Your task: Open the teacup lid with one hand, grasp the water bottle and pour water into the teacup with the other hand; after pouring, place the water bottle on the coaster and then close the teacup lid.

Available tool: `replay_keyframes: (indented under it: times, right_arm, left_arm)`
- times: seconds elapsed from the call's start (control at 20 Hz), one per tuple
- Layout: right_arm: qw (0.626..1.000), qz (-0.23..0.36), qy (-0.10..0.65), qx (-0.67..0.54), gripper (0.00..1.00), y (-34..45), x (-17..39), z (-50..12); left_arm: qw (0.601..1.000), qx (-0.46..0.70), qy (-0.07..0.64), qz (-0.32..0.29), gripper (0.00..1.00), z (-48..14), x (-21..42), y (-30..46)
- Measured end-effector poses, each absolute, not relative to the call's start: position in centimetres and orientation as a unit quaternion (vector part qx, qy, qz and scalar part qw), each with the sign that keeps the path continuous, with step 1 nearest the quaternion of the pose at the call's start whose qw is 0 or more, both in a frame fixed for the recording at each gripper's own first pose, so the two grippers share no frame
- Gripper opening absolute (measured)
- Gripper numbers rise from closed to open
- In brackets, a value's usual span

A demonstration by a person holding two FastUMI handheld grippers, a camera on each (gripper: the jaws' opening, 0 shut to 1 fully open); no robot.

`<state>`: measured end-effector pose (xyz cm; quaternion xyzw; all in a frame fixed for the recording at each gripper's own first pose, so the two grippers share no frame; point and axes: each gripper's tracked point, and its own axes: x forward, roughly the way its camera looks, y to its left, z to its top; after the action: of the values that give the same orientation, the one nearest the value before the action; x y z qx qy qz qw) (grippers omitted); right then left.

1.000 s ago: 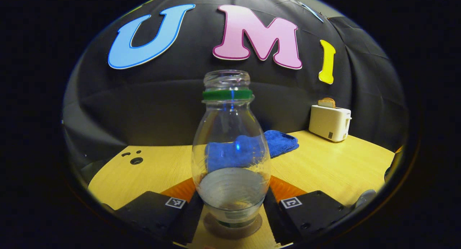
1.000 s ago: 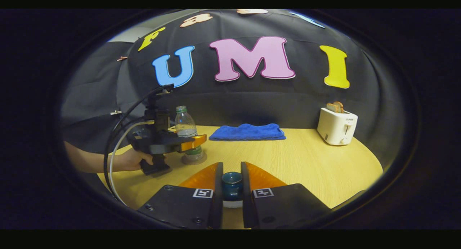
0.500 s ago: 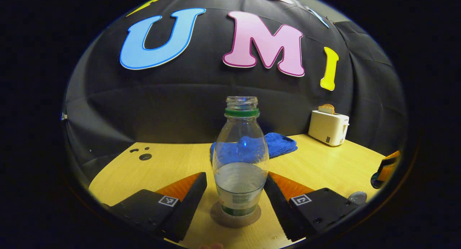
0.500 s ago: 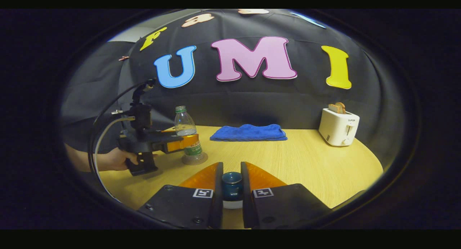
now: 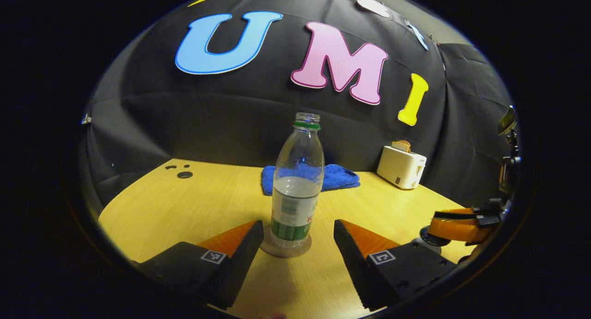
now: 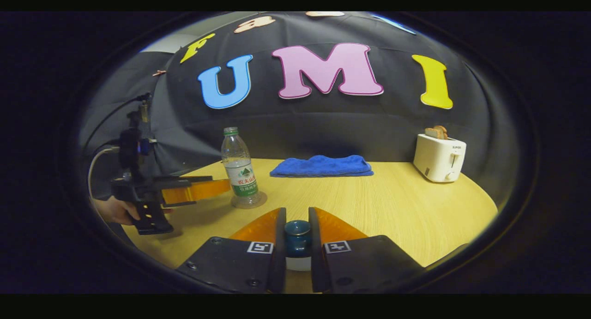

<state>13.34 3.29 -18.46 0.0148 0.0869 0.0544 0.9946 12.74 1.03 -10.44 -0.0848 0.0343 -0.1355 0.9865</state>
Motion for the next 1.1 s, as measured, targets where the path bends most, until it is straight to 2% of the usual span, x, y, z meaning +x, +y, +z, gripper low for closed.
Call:
replay_keyframes:
  times: [0.1,0.15,0.3,0.35,0.4,0.45,0.5,0.6,0.65,0.8,0.85,1.0,1.05,1.1]
  right_arm:
    - [0.995,0.050,0.085,0.017,0.29,3.2,13.4,-19.1]
    - [0.995,0.049,0.083,0.016,0.31,3.1,13.2,-19.4]
    - [0.995,0.047,0.086,0.008,0.20,3.0,12.8,-20.8]
    - [0.995,0.045,0.087,0.007,0.20,2.8,12.6,-21.3]
    - [0.995,0.044,0.086,0.007,0.31,2.8,12.4,-21.6]
    - [0.996,0.041,0.082,0.004,0.20,2.6,12.3,-21.6]
    - [0.996,0.040,0.077,0.001,0.31,2.5,12.3,-21.7]
    - [0.997,0.041,0.073,0.000,0.21,2.6,12.4,-21.8]
    - [0.997,0.043,0.070,0.002,0.31,2.7,12.5,-21.6]
    - [0.996,0.049,0.073,-0.002,0.24,2.9,12.7,-21.8]
    - [0.996,0.050,0.074,-0.005,0.28,2.8,12.6,-21.7]
    - [0.996,0.058,0.070,-0.005,0.47,2.9,11.9,-20.1]
    - [0.996,0.062,0.069,-0.002,0.62,3.0,11.6,-19.1]
    - [0.996,0.063,0.065,-0.002,0.67,2.9,11.2,-17.9]
  left_arm:
    - [0.988,-0.074,0.038,-0.127,0.99,-11.1,11.3,2.0]
    - [0.989,-0.072,0.042,-0.123,0.96,-11.6,10.7,2.5]
    - [0.988,-0.088,0.064,-0.112,0.96,-13.0,8.9,3.6]
    - [0.987,-0.093,0.071,-0.112,0.96,-13.4,8.6,3.6]
    - [0.986,-0.096,0.075,-0.111,0.96,-13.7,8.2,3.6]
    - [0.987,-0.096,0.074,-0.108,0.96,-13.8,8.0,3.7]
    - [0.987,-0.098,0.074,-0.106,0.96,-13.8,7.7,3.8]
    - [0.986,-0.104,0.077,-0.108,0.96,-14.0,7.3,3.5]
    - [0.985,-0.107,0.079,-0.109,0.96,-14.2,7.4,3.2]
    - [0.984,-0.113,0.086,-0.108,0.96,-14.3,7.0,2.8]
    - [0.984,-0.114,0.087,-0.108,0.96,-14.2,6.8,2.6]
    - [0.984,-0.111,0.095,-0.099,0.96,-13.4,5.6,2.6]
    - [0.987,-0.104,0.094,-0.083,0.96,-12.7,5.2,3.1]
    - [0.990,-0.095,0.087,-0.062,0.98,-11.5,4.6,3.9]
